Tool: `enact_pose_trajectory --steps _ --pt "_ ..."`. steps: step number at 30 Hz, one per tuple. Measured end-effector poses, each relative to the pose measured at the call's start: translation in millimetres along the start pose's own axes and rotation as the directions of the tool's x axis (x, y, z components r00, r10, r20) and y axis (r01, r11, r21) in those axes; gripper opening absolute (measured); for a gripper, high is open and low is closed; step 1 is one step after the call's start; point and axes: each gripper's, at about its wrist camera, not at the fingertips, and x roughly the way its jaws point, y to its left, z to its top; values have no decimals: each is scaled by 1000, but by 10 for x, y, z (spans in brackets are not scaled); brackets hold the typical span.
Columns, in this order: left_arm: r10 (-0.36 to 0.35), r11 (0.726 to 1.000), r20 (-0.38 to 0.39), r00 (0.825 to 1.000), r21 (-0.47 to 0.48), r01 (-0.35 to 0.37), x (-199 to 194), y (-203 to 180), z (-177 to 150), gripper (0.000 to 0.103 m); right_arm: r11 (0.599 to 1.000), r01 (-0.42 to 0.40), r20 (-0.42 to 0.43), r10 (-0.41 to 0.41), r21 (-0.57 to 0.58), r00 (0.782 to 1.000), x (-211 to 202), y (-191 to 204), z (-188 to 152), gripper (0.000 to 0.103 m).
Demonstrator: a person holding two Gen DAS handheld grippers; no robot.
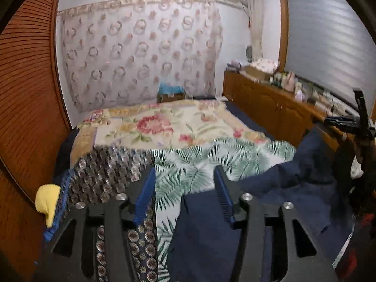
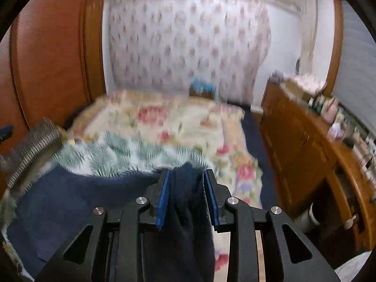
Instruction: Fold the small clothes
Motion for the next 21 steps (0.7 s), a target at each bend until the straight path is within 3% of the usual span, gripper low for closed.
enact_pose_trajectory --steps 2,4,10,16,21 --pt "-25 1000 -10 1000 -7 24 5 -12 -169 83 1000 -8 -28 8 -8 1000 145 67 -119 36" --pt "-37 999 -29 999 -9 36 -20 -45 -273 83 1000 -3 -56 2 -15 998 269 90 -195 43" --pt "-33 999 -63 997 1 33 -212 -219 -555 83 999 -35 -88 38 30 995 269 -145 -46 43" --pt "-97 995 -107 990 -23 95 -320 -343 -902 83 995 -78 -123 86 68 989 -184 -254 -476 45" --pt "-93 996 -167 982 -14 92 -303 -479 -1239 83 989 -85 -170 106 125 980 -223 -362 -700 45"
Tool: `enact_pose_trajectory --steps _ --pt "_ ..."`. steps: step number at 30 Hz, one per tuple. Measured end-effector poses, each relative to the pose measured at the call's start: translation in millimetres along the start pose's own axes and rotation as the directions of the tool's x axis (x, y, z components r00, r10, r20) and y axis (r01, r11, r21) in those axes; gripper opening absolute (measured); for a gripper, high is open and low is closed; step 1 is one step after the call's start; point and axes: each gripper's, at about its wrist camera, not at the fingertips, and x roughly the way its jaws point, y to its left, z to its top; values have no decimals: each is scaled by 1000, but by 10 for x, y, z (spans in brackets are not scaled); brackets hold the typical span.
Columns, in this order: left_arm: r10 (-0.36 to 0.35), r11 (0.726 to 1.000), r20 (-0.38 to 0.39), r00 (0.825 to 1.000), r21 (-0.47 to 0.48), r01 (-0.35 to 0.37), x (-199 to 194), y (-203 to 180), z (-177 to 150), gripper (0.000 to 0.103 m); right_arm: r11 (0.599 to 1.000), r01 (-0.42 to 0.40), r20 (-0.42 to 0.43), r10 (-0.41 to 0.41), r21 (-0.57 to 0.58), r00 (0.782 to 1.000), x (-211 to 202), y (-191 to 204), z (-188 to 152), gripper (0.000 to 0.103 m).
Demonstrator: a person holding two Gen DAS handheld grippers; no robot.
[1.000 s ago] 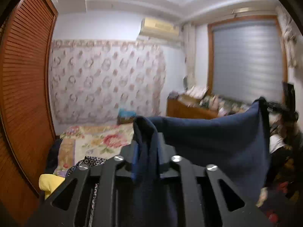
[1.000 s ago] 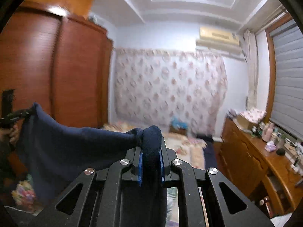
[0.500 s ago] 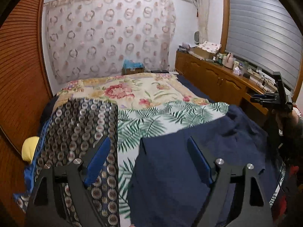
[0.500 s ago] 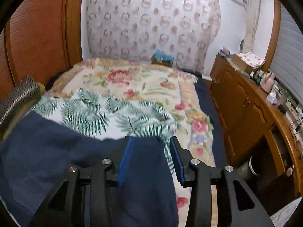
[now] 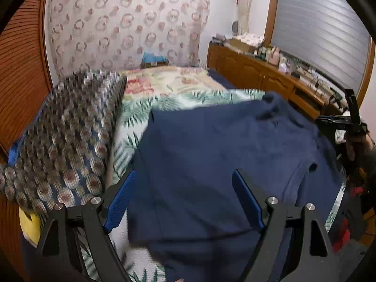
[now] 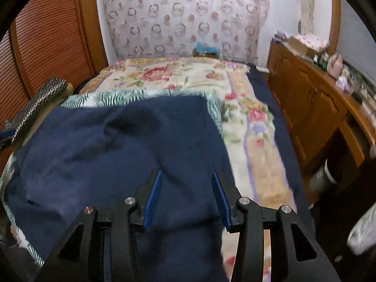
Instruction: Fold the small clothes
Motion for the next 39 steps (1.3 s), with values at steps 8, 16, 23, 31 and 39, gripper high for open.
enact_pose_trajectory --steps 8,16,23,31,39 --pt "63 998 -133 989 20 -61 315 -54 -312 83 993 -73 -58 79 91 995 69 -31 -72 45" --pt "72 996 -163 984 54 -64 416 -128 -313 88 993 -16 -56 22 116 998 167 -68 109 45" --pt "88 994 -166 982 80 -75 421 -163 -317 89 993 67 -7 -66 98 998 210 -13 156 46" --pt "89 994 -163 983 82 -76 432 -158 -344 89 996 55 -5 -54 77 999 292 39 62 56" --pt "53 999 -132 990 18 -51 247 -27 -415 89 996 72 -11 -71 53 997 345 63 47 59"
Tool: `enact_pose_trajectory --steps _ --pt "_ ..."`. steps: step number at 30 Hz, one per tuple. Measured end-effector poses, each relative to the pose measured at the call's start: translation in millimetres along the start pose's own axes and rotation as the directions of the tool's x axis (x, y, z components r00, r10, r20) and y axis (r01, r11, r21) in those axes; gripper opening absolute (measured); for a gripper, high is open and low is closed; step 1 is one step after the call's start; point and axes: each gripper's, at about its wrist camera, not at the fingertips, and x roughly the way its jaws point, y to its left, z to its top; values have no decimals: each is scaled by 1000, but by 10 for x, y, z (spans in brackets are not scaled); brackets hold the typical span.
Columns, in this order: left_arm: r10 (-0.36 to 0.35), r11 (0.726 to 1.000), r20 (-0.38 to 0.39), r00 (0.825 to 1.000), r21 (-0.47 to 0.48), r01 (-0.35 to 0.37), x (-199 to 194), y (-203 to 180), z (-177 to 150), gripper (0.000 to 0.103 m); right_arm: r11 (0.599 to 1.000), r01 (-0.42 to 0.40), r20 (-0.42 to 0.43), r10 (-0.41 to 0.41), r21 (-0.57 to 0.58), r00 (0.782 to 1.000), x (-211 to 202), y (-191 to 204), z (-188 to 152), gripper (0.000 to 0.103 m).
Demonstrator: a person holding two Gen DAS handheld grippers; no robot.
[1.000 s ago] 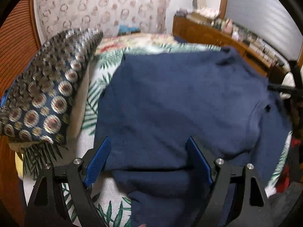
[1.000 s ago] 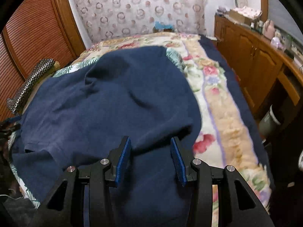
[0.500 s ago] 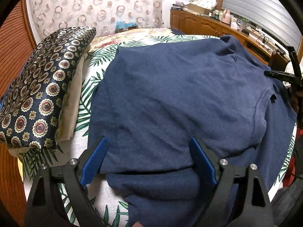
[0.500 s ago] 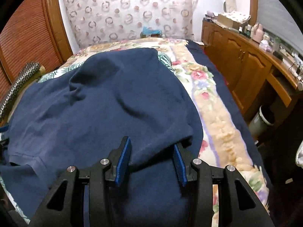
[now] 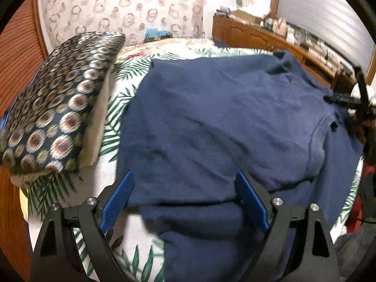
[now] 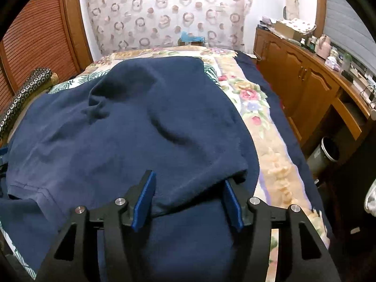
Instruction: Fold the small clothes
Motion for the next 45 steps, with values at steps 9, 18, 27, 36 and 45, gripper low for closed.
enact_pose_trajectory --steps 9,18,27,36,45 --pt "-58 987 70 996 -144 67 -299 391 -150 65 1000 1 0 -1 -3 1000 -6 3 -2 59" --pt "-36 978 45 998 -206 45 -99 494 -151 54 1000 1 0 -1 -4 1000 -8 3 -2 59" --pt "-34 987 81 996 -153 46 -156 350 -64 19 1000 0 0 0 -5 1000 -6 -1 -5 59" --pt "-54 993 114 992 -103 66 -223 248 86 7 1000 -1 1 1 -5 1000 -7 -1 -6 59" --pt "-97 989 211 973 -92 118 -417 68 339 5 1000 4 1 -4 -11 1000 -16 -1 13 55"
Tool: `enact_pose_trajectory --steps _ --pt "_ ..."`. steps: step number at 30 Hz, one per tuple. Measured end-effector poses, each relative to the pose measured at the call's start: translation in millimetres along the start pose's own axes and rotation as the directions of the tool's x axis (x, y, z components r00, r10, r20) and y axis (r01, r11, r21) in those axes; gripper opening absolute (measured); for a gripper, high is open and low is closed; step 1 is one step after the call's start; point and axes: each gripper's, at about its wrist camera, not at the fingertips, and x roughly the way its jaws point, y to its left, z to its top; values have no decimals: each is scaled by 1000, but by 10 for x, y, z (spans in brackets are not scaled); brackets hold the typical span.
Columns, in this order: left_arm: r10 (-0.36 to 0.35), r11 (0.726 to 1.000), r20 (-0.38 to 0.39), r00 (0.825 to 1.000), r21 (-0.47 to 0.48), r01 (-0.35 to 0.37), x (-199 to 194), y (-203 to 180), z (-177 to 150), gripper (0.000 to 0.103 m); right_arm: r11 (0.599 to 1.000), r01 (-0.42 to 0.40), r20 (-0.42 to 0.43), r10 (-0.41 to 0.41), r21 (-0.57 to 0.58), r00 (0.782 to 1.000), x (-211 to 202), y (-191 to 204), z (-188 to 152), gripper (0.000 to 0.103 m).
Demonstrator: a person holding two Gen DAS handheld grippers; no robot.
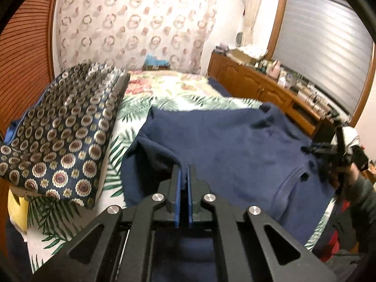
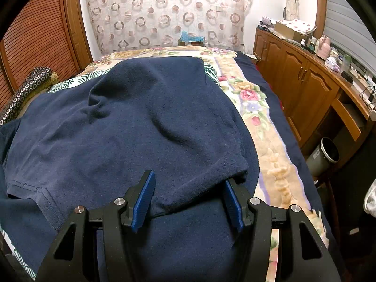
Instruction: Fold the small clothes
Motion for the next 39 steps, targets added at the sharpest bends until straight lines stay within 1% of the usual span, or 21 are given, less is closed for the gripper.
enact_pose_trajectory --steps 1,2,3,4,5,9,16,21,24,26,28,30,32,35,39 --pt "-3 1000 8 1000 2 3 -20 -13 8 5 1000 -5 2 5 -10 1000 -5 14 9 43" --pt "-8 1000 20 1000 3 8 -50 -37 35 5 1000 -14 3 14 -26 1000 -14 43 18 25" --pt "-13 1000 30 999 4 13 -79 -49 39 5 999 -11 1 11 -40 1000 -20 80 26 17" --pt "-17 1000 37 999 3 17 -104 -59 46 5 999 2 -1 -2 -52 1000 -26 120 35 5" --pt "-24 1000 46 999 1 24 -133 -73 58 5 998 7 4 -7 -64 1000 -42 154 39 5" --pt "-39 999 93 995 -6 40 -309 -84 119 5 996 -16 70 23 -87 997 -263 241 88 3" --pt "-60 998 171 983 -6 62 -697 -120 142 5 997 -40 206 54 -71 977 -937 127 148 3" --pt "-71 997 210 975 -19 77 -975 -94 80 5 996 -56 264 73 -74 962 -1412 33 33 3" --pt "-79 995 206 975 -42 90 -1111 -43 -7 5 995 -71 285 87 -68 955 -1680 -58 -96 3" --pt "-69 995 193 979 -55 81 -1188 -3 -118 5 995 -79 288 94 -64 953 -1813 -139 -203 3" --pt "-58 995 168 984 -67 70 -1188 20 -226 5 994 -97 269 110 -59 957 -1837 -185 -352 3" --pt "-18 998 119 993 -63 26 -1101 25 -368 5 994 -88 222 99 -57 970 -1684 -245 -501 3" --pt "-10 997 70 997 -70 15 -967 49 -516 5 995 -87 165 93 -41 982 -1471 -286 -625 3" --pt "-1 995 12 1000 -102 3 -797 106 -658 5 994 -105 116 105 -1 988 -1200 -341 -748 3" --pt "31 991 -34 999 -130 -35 -693 181 -815 5 996 -85 86 84 -1 993 -1026 -320 -831 4"
